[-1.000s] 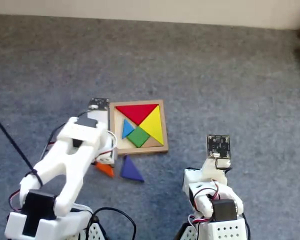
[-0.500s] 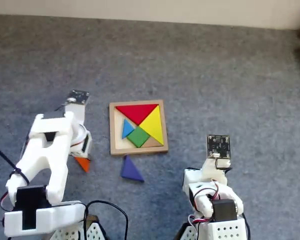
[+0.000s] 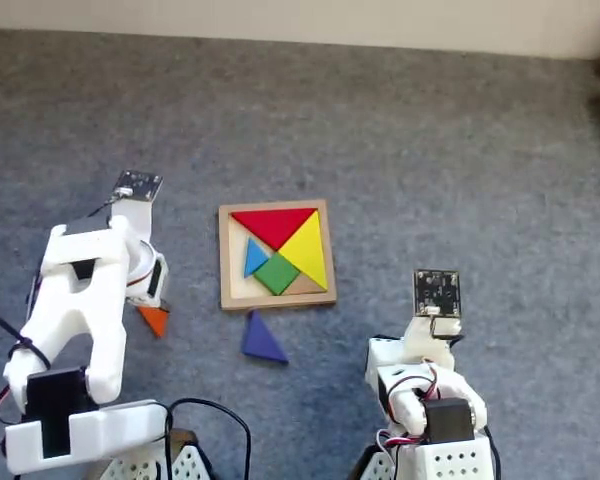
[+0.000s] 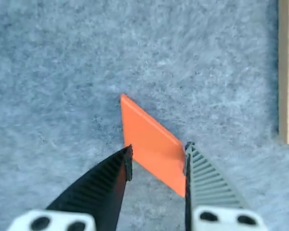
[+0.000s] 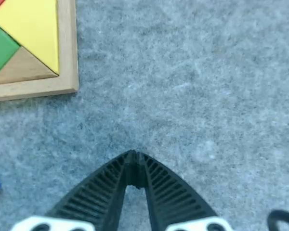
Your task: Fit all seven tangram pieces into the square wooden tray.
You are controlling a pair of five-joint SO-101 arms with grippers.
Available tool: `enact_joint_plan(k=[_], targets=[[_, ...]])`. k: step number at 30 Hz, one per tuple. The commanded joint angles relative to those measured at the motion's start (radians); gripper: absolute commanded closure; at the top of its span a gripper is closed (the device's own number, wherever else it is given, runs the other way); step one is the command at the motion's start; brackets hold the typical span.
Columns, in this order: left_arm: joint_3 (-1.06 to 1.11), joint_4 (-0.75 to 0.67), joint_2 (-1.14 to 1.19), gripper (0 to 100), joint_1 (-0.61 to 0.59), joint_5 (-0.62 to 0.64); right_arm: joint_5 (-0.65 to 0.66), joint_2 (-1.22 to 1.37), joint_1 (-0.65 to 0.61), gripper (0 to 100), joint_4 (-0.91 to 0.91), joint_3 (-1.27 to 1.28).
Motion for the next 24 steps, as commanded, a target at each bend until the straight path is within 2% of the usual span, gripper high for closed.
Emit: enact_joint_plan(k=[1, 8, 14, 21, 24], targets=[[-0.03, -0.008, -0.007, 81, -0.05, -0.034, -0.009, -0.012, 0.021, 99.2, 0.008, 0.145], [-0.015, -0.008, -0.007, 81, -0.101, -0.034, -0.009, -0.012, 0.021, 99.2, 0.008, 0.145], [0.018, -0.009, -0.007, 73, -0.163, -0.032, -0.009, -0.012, 0.021, 99.2, 0.008, 0.145], [0.021, -0.014, -0.007, 73, -0.182, -0.034, -0.009, -0.012, 0.021, 99.2, 0.008, 0.145], [0.024, -0.048, -0.007, 78, -0.182, -0.034, -0.009, -0.012, 0.021, 99.2, 0.008, 0.145]])
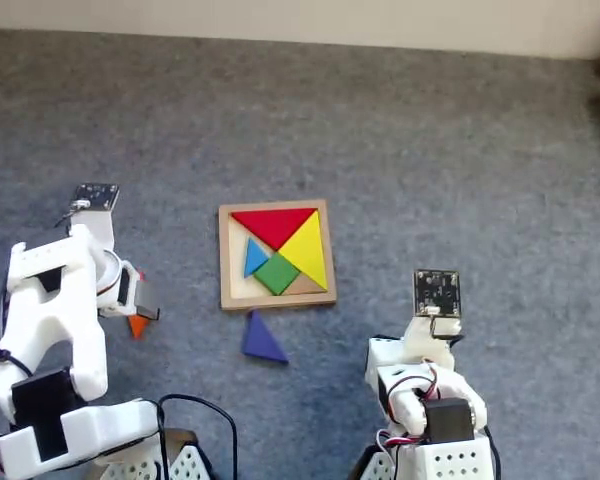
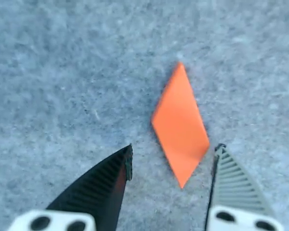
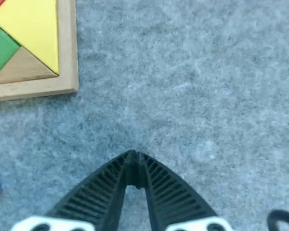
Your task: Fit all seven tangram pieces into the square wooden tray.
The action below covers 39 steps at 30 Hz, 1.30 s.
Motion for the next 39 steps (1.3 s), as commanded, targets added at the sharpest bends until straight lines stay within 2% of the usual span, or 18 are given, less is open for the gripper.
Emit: enact_joint_plan(k=[1, 4, 11, 24, 29, 35, 39], targets=[[0.005, -0.054, -0.005, 79, -0.015, -0.008, -0.009, -0.012, 0.021, 99.2, 0.008, 0.145], [0.022, -0.097, -0.007, 81, -0.012, -0.008, -0.009, -0.012, 0.021, 99.2, 0.008, 0.145], [0.022, -0.095, -0.013, 81, 0.008, -0.008, -0.009, -0.012, 0.021, 99.2, 0.008, 0.145], [-0.044, -0.092, -0.019, 92, 0.371, -0.002, -0.009, -0.012, 0.021, 99.2, 0.008, 0.145], [-0.162, 0.008, -0.019, 91, 0.42, 0.035, -0.009, -0.012, 0.021, 99.2, 0.008, 0.145], [-0.329, 0.199, -0.012, 79, 0.423, 0.127, -0.009, -0.012, 0.021, 99.2, 0.008, 0.145], [-0.358, 0.226, -0.01, 78, 0.424, 0.129, -0.009, -0.012, 0.021, 99.2, 0.008, 0.145]])
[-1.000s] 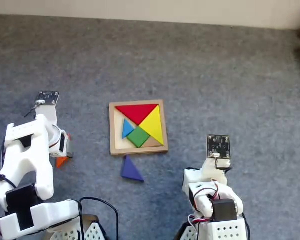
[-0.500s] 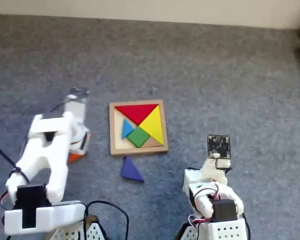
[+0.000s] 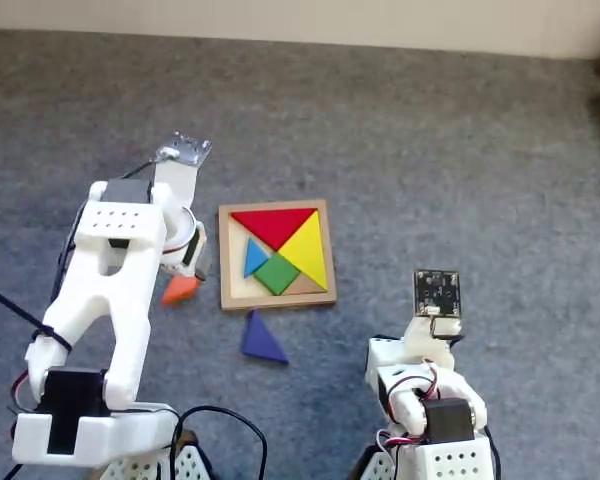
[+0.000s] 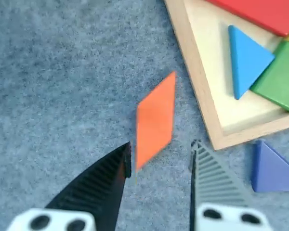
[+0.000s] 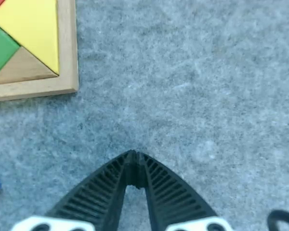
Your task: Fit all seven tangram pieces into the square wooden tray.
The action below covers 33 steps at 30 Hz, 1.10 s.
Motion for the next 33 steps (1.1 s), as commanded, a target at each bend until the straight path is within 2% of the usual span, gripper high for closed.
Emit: enact_joint_plan(k=[1, 11, 15, 20, 33], targets=[[-0.062, 0.021, -0.01, 78, 0.019, 0.011, -0.009, -0.012, 0.021, 99.2, 0.008, 0.145], [-0.039, 0.012, 0.007, 78, 0.056, 0.011, -0.009, -0.012, 0.021, 99.2, 0.008, 0.145], [-0.002, -0.077, 0.094, 79, 0.068, 0.012, -0.009, -0.012, 0.021, 99.2, 0.008, 0.145], [-0.03, -0.155, 0.268, 81, 0.016, 0.014, -0.009, -0.012, 0.021, 99.2, 0.008, 0.145], [-0.213, -0.035, 0.452, 83, -0.117, 0.011, -0.009, -0.012, 0.021, 99.2, 0.008, 0.145]])
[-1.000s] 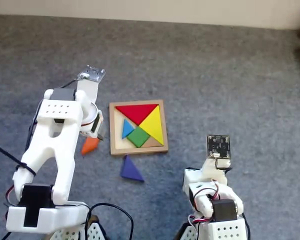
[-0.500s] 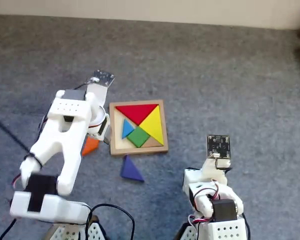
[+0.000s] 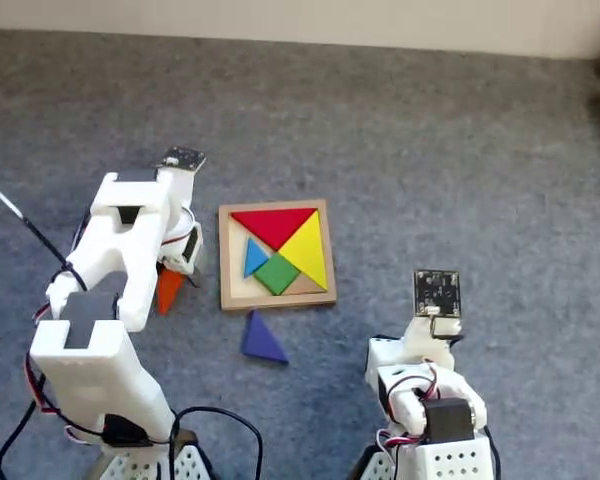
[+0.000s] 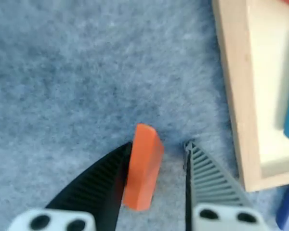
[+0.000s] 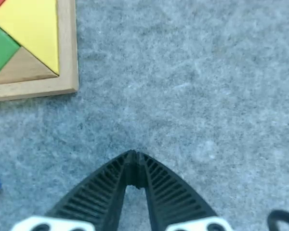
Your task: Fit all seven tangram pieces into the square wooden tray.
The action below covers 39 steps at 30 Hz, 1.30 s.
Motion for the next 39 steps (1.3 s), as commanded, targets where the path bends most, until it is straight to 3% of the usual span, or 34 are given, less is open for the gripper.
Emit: enact_joint_plan(k=[1, 11, 20, 28, 39], targets=[[-0.033, 0.021, 0.005, 83, -0.044, 0.006, -0.009, -0.012, 0.021, 99.2, 0.008, 0.145], [-0.058, 0.026, 0.002, 84, -0.048, 0.006, -0.009, -0.012, 0.021, 99.2, 0.008, 0.145], [-0.259, 0.199, 0.01, 84, -0.085, 0.003, -0.009, -0.012, 0.021, 99.2, 0.008, 0.145], [-0.288, 0.287, 0.001, 84, -0.085, 0.009, -0.009, -0.012, 0.021, 99.2, 0.008, 0.145], [-0.278, 0.284, -0.001, 84, -0.084, 0.055, -0.009, -0.012, 0.021, 99.2, 0.008, 0.145]])
